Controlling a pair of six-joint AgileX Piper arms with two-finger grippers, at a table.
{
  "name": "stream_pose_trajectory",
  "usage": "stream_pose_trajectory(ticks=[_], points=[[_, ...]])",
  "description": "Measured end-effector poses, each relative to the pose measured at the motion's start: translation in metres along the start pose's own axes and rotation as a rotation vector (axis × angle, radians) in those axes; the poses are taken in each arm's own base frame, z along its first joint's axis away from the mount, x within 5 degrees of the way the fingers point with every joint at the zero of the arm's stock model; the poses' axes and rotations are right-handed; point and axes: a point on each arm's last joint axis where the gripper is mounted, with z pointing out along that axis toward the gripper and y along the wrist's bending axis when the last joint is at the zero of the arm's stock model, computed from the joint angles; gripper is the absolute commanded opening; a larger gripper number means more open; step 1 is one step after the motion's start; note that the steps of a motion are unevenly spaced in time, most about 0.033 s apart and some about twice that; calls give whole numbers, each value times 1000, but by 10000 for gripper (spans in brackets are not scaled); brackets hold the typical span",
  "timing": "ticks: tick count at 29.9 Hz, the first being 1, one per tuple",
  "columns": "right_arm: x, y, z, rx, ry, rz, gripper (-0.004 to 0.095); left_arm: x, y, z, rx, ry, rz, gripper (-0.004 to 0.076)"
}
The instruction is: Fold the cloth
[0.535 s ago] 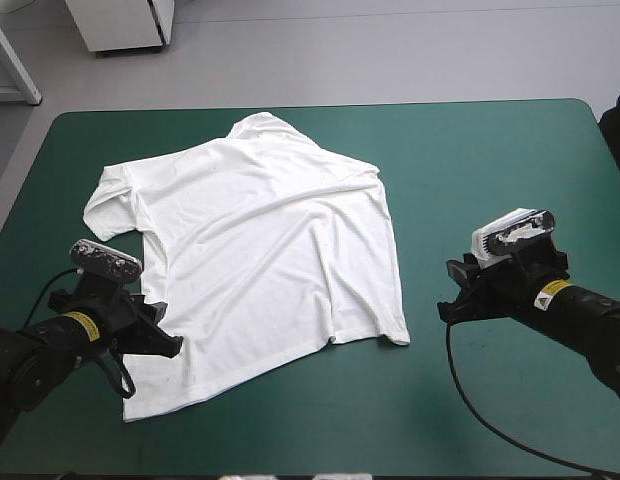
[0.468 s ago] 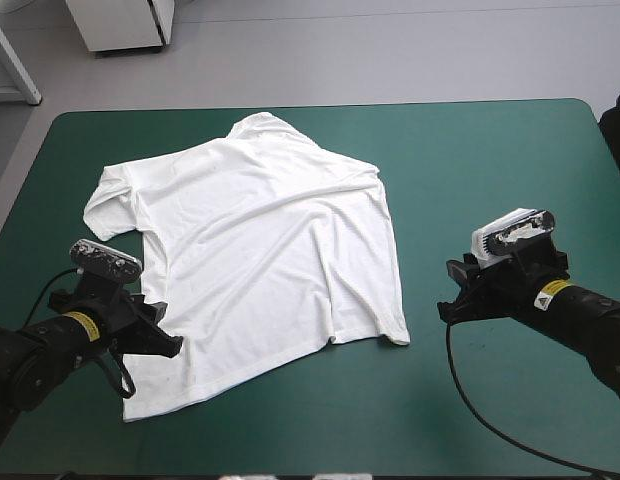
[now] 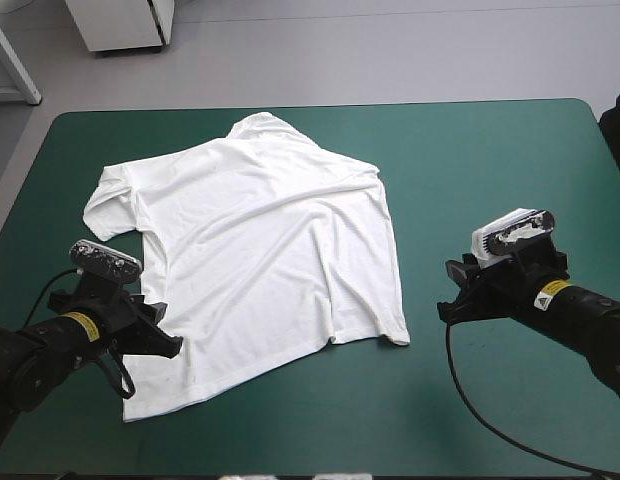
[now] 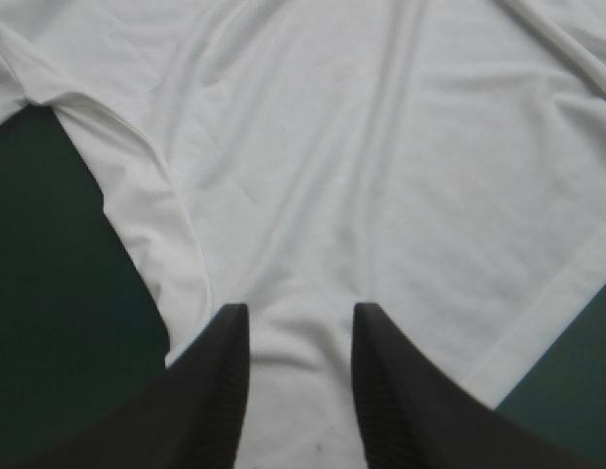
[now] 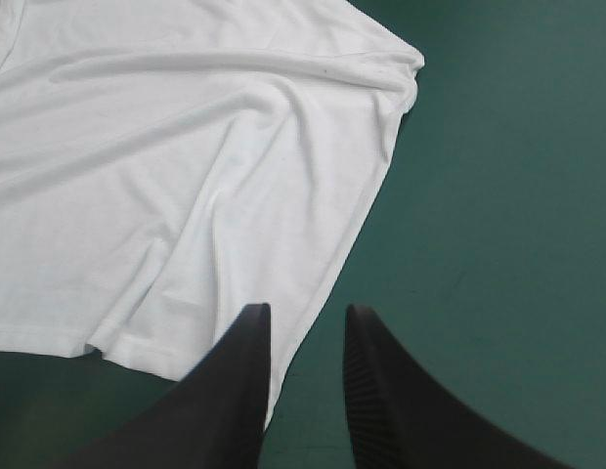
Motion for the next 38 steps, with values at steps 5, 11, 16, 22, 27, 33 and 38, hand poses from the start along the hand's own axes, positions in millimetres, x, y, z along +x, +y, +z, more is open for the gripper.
stream_pose_trajectory(ticks=[5,11,16,22,27,33,38], points=[[4,0,0,-1,53,-34,253,8,0,2,-4,122,-5,277],[-3,-3,6,3,210,-92,278,12,6,1,-57,306,11,455],[-21,-1,10,-30,261,-89,367,10,7,-2,-77,303,-36,479],[-18,2,19,-93,382,-57,377,21,5,7,-73,349,-76,479],[-16,2,20,-100,403,-58,378,43,3,23,-81,443,-100,479],[-16,2,20,-102,408,-58,378,63,4,35,-112,517,-121,478],[-15,3,20,-105,421,-58,378,79,10,42,-140,575,-165,478]])
